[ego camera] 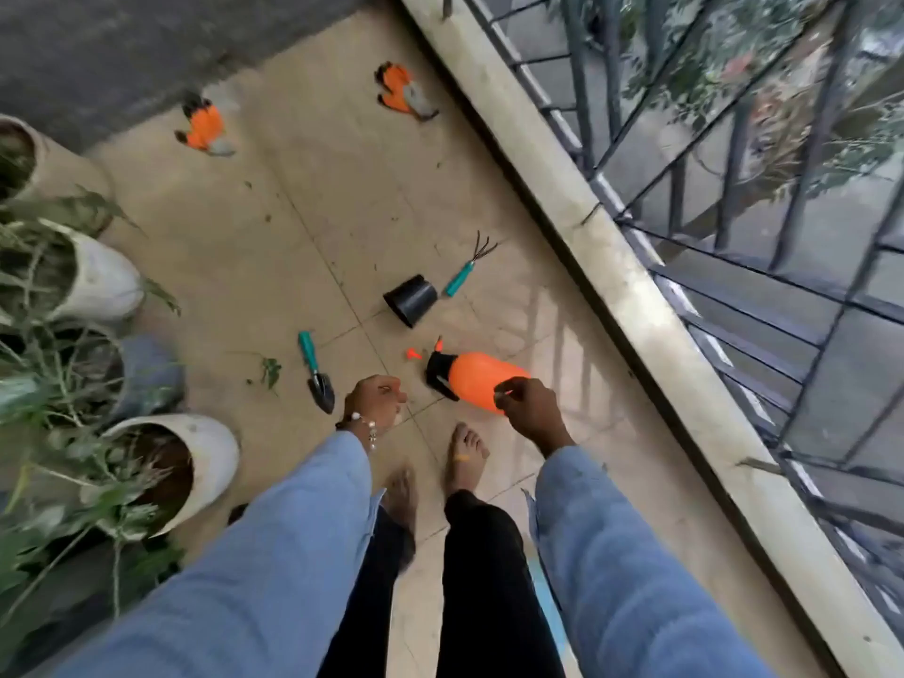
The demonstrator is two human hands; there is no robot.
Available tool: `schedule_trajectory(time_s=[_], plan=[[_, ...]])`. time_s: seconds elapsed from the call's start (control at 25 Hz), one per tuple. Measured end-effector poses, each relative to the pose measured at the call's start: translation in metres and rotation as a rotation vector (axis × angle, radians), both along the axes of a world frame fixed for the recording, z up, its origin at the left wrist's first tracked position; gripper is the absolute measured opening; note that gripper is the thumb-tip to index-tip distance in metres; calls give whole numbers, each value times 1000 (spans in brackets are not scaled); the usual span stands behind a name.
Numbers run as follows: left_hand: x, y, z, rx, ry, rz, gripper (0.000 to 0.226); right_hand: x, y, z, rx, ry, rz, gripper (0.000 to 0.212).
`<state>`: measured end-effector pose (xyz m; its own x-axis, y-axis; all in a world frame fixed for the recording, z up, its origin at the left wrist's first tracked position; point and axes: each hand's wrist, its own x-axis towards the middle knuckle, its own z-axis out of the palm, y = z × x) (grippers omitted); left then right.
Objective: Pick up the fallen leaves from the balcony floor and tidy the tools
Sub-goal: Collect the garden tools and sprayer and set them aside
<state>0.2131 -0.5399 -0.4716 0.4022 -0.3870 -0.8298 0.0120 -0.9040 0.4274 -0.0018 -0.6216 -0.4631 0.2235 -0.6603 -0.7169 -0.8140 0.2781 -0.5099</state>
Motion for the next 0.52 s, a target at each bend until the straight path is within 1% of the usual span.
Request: schedule_trajectory(time_s=[0.08, 0.16, 0.24, 0.32, 0.4, 0.52], plan=[[12, -21, -47, 64, 32, 79, 28, 23, -33, -49, 37, -21, -67, 18], [22, -33, -108, 106, 64, 136, 28, 45, -58, -118, 62, -17, -107, 16], [33, -42, -168, 130, 63, 135, 26, 70, -79, -188, 68, -1, -100, 21], [48, -46, -230, 165, 37, 83, 25, 98, -94, -251, 64, 24, -84, 29], [62, -51, -290, 184, 10, 16, 26, 124, -102, -317, 55, 38, -2, 39], [79, -59, -360, 171, 3, -72, 25, 154, -95, -406, 67, 61, 219, 49]])
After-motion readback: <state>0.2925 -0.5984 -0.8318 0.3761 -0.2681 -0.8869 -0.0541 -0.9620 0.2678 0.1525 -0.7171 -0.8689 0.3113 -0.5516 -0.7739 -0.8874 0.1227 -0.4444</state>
